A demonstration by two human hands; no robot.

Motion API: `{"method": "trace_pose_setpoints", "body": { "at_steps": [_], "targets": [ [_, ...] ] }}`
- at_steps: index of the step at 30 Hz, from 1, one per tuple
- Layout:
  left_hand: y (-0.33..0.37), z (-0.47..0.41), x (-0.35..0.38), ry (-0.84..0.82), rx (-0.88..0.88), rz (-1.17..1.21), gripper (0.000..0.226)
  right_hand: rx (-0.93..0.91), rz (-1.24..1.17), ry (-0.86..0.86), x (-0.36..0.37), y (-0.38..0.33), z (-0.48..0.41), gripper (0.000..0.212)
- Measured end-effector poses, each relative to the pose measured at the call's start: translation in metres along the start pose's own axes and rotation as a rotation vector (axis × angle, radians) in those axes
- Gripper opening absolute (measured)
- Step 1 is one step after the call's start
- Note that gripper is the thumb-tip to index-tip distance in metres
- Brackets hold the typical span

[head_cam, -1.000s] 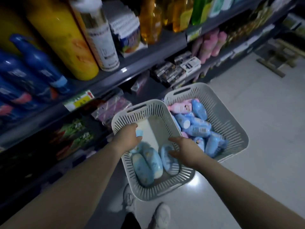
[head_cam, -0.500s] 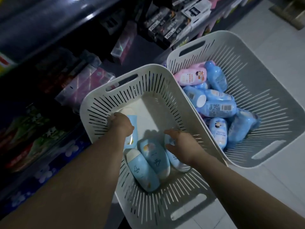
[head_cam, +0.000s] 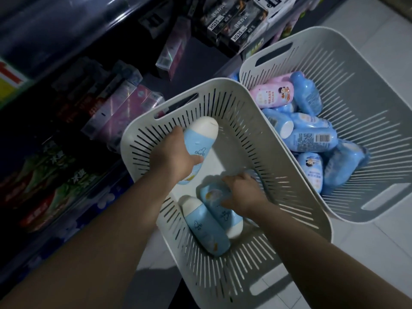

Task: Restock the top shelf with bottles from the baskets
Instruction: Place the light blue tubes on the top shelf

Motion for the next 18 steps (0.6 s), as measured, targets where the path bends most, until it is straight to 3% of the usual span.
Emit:
{"method": "trace_pose_setpoints", "body": {
  "at_steps": [5, 9, 15, 18],
  "targets": [
    [-0.011, 0.027, -0.023, 0.083, 0.06, 0.182, 0.06, 0.055, 0.13, -0.038, 0.022, -0.013, -0.01, 0.044],
    [-0.017, 0.041, -0.029, 0.135, 0.098, 0.3, 0.056, 0.062, 0.182, -0.05, 0.033, -0.017, -0.018, 0.059],
    [-0.017, 0.064, -0.046, 0.222, 0.117, 0.4, 0.059, 0.067, -0.195, 0.011, 0.01, -0.018, 0.007, 0.05],
    [-0.009, 0.081, -0.065, 0.253, 0.094, 0.432, 0.061, 0.017, -0.195, 0.064, -0.037, -0.019, 0.03, 0.051]
  ]
}}
Point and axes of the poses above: each hand's wrist, its own z-axis away from the middle knuckle, its own x-axis out of the palm, y = z × x, the point moved 2 cm from there along -z, towards the middle knuckle, and after that the axes turned 1 degree about z, right-handed, at the moved point
